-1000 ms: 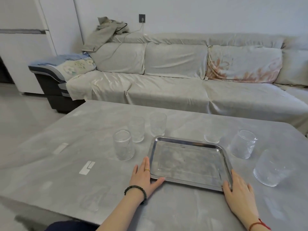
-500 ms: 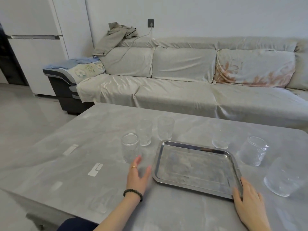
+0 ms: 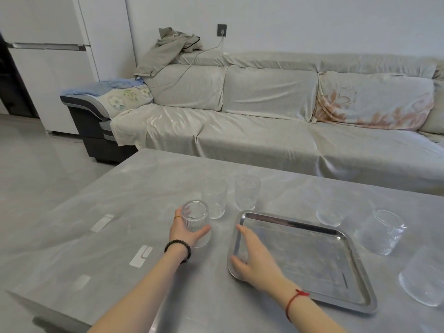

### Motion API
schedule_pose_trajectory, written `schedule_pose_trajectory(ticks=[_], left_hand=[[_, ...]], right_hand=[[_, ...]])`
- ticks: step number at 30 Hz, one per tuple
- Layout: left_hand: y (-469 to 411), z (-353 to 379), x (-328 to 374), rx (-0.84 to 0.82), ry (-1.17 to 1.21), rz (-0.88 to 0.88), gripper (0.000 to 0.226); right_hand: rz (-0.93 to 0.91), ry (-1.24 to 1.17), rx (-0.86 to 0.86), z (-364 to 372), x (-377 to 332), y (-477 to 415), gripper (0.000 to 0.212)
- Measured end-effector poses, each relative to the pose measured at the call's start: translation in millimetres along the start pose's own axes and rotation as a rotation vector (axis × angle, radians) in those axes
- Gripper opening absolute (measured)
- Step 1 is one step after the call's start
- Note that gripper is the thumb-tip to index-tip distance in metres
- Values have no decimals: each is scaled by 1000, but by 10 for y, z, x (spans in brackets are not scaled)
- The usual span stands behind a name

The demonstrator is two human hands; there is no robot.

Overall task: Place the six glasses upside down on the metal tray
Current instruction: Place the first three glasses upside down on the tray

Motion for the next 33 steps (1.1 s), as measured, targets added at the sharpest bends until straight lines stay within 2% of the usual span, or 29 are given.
schedule_pose_trajectory(ticks=[2, 6, 8, 11, 15, 19, 26, 33], left_hand=[[11, -13, 54, 0, -10, 29, 67], [114, 104, 206, -60, 35, 115, 67], [162, 267, 315, -120, 67, 145, 64], [178, 588, 452, -222, 82, 170, 67], [137, 936, 446, -391, 102, 149, 75], [163, 1138, 328, -496, -70, 93, 81], [28, 1386, 261, -565, -267, 94, 71], [-48, 1460, 231, -574, -247, 78, 78]], right_hand=[[11, -22, -44, 74, -96, -161, 70], [32, -181, -41, 108, -123, -335, 84], [21, -300, 31, 69, -123, -362, 89], [45, -416, 239, -140, -14, -322, 79], [140, -434, 315, -417, 293, -260, 75], [234, -419, 322, -567, 627, -252, 83], [249, -445, 329, -578, 855, -319, 80], [221, -433, 273, -529, 912, -361, 83]])
Point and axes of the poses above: each hand's wrist, its own y-axis away from the middle knuckle, its own z-axis out of the palm, x = y × z, the point moved 8 cm from there along -y, towards the middle knuckle, and after that the axes turned 11 degrees about -x, right-handed, at the moved point
